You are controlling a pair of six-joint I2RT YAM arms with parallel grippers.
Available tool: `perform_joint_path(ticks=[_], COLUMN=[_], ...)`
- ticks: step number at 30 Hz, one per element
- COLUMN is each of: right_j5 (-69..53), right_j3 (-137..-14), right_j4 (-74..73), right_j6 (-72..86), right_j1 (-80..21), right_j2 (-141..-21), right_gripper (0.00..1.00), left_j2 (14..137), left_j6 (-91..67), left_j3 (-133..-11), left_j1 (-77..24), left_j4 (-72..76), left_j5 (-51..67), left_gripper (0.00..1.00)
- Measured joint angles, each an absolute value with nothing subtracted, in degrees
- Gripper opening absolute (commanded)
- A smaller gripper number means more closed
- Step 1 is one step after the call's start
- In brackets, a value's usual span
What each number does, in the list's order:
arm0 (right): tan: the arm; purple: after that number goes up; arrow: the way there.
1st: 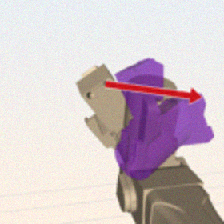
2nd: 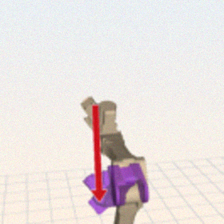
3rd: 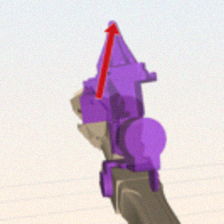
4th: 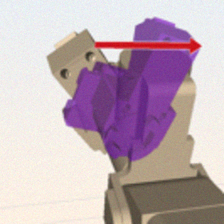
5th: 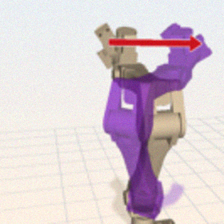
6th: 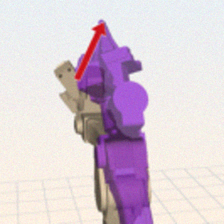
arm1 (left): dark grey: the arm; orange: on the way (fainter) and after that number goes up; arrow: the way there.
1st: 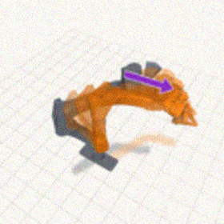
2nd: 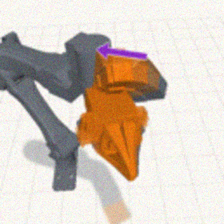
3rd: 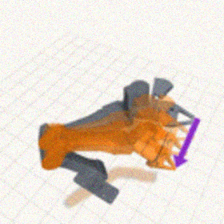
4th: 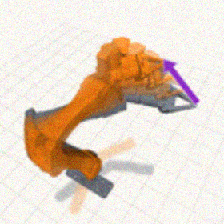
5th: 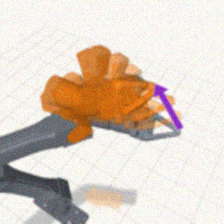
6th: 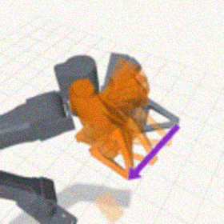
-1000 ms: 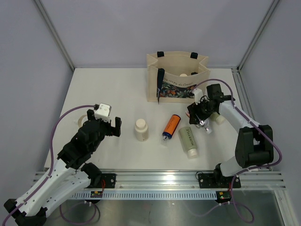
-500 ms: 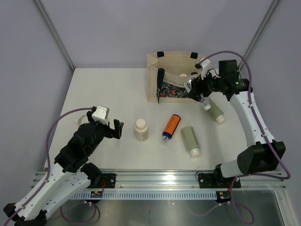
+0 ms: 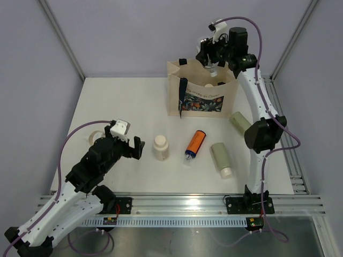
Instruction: Place the personal care products into the canvas bag
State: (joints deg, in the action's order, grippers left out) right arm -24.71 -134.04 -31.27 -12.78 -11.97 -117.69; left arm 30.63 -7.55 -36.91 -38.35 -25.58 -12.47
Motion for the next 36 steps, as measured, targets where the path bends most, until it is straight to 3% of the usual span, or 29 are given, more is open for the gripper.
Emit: perform_joint_path(ticks=[5,12,16,17,26,27,36], right_j5=[-22.6,-29.9,-29.6,-29.1,-23.1,-22.4,-21.2], right_j3=[-131.9,-117.2,-114.0,-113.8,-115.2,-115.7,-119.7], right_j4=[-27.6,-28.1,-29.9,-30.3,-34.3,-35.1,-38.7], right_j6=[-14.5,-22.3,-25.6,-26.2,-30.4,-30.7,-30.9], right_j1=[-14.2,-14.7,-15.0,-15.0,-15.0,-15.0,-14.8], right_j2=[-125.4,-124.7,-124.4,-124.4,-125.0,-125.3,-123.3], right_gripper=[0.0,0.0,0.21,0.35,0.84,0.97,0.99], left_j2=[30.8,30.4,30.0,30.0,32.5,33.3,40.9], left_j6=[-7.6,-7.6,-7.6,-7.7,-12.7,-13.6,-20.1], left_j3=[-36.9,-36.9,-36.9,-36.9,-36.9,-36.9,-37.0], left_j1=[-38.3,-38.3,-38.3,-38.3,-38.3,-38.3,-38.3], left_j4=[-25.6,-25.6,-25.4,-25.3,-22.8,-22.8,-24.5], left_j5=[-11.6,-9.7,-7.8,-7.2,-0.8,-0.4,1.2], left_gripper=[0.99,0.99,0.99,0.99,0.99,0.99,0.99])
